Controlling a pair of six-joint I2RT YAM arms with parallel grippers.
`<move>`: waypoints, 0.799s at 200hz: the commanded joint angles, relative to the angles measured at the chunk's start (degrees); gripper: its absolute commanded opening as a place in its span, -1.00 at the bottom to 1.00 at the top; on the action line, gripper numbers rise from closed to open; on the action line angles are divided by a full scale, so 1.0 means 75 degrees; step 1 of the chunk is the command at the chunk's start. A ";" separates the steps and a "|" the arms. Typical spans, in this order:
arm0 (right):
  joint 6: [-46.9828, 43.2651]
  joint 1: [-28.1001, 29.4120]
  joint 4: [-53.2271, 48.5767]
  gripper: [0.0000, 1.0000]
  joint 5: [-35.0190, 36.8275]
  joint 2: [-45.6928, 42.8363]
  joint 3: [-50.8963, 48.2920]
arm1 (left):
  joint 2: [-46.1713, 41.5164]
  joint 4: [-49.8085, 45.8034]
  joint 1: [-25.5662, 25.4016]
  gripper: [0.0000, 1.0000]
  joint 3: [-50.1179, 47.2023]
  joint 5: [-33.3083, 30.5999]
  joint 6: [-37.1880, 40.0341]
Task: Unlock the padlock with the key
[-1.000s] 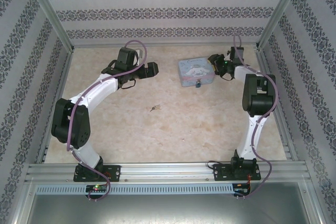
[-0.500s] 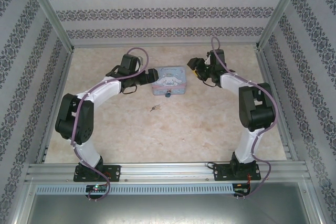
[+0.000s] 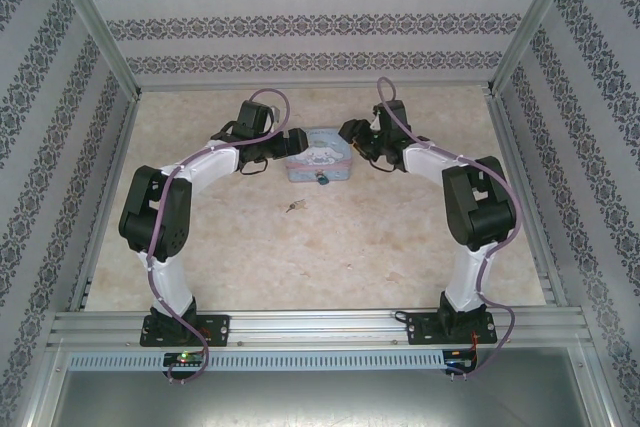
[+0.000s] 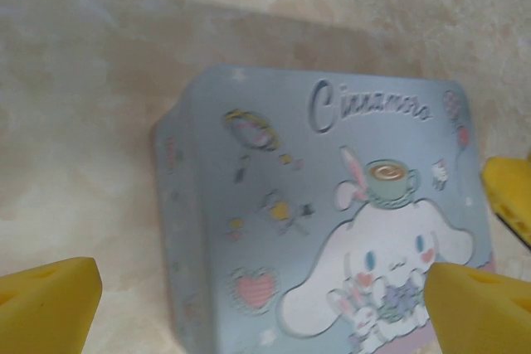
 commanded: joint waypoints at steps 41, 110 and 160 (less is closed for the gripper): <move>0.0021 0.0486 0.0131 0.03 0.0157 0.0281 -0.0166 | -0.0339 0.0524 -0.0105 0.99 -0.0716 0.0101 -0.0177; -0.0216 0.0541 -0.0124 0.48 0.0591 -0.0173 -0.0207 | -0.0692 0.0548 -0.0095 0.99 -0.0992 -0.0293 -0.0145; -0.1804 0.0510 -0.1400 0.96 0.1805 -0.1544 -0.0309 | -0.1584 0.0478 -0.0090 0.99 -0.1127 -0.0777 0.0043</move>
